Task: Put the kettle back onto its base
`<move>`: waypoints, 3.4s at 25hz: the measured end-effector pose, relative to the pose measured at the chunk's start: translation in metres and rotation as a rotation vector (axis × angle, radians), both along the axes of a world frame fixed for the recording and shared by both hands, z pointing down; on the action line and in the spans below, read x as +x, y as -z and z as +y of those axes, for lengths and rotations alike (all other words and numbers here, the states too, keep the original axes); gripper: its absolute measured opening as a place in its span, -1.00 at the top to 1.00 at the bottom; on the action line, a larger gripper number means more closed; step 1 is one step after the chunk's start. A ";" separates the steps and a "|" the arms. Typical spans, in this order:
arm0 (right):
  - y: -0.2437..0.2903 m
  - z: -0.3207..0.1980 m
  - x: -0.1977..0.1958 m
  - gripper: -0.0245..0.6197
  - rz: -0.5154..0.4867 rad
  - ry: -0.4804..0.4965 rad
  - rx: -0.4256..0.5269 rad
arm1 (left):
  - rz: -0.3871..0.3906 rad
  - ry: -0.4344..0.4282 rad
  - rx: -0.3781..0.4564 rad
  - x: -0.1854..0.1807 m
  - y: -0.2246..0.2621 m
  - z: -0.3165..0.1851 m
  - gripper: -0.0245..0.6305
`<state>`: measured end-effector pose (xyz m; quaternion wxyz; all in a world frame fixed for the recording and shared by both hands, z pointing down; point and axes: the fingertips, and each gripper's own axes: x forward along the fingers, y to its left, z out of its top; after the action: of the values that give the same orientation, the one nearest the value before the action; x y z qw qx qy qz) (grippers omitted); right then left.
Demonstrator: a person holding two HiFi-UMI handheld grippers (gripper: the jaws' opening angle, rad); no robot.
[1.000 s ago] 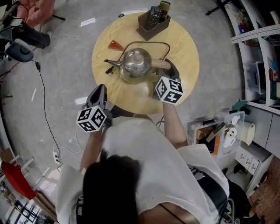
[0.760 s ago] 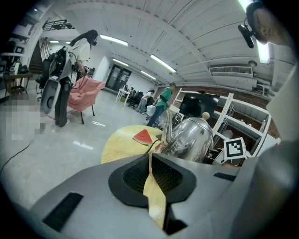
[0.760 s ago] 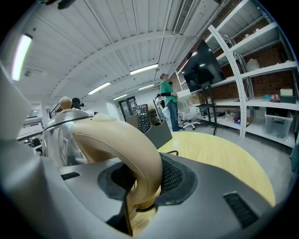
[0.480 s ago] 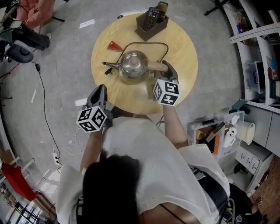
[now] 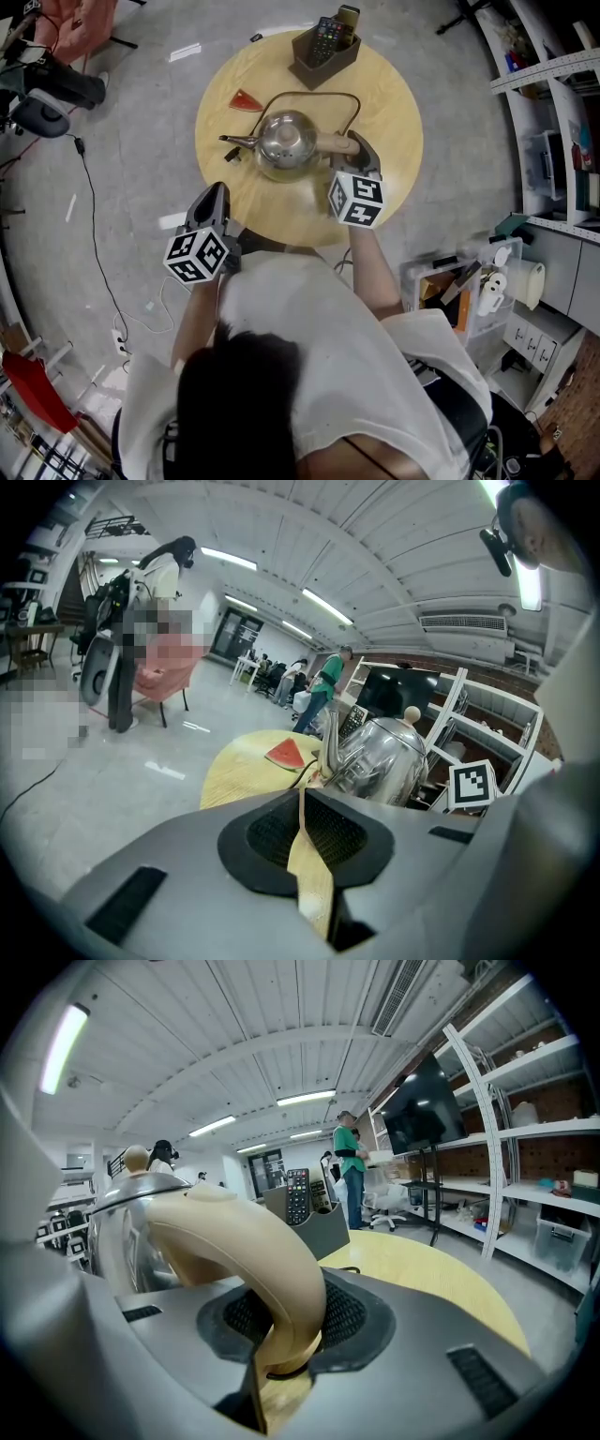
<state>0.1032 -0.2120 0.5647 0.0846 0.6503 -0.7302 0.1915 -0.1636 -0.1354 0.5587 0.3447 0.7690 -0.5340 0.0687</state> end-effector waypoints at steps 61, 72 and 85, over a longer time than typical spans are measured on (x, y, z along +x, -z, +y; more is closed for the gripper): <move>0.072 0.114 -0.012 0.29 -0.233 0.070 0.039 | 0.135 -0.252 0.082 0.092 0.041 0.018 0.81; 0.099 0.136 -0.034 0.58 -0.239 0.101 0.098 | 0.185 -0.301 0.175 0.110 0.079 0.041 0.81; 0.100 0.152 -0.052 0.77 -0.138 0.122 0.062 | 0.021 -0.374 0.225 0.137 0.092 0.064 0.81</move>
<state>0.0508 -0.0602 0.4646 0.0255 0.5921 -0.7783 0.2074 -0.0263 -0.0714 0.4667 0.2437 0.8889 -0.3826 0.0634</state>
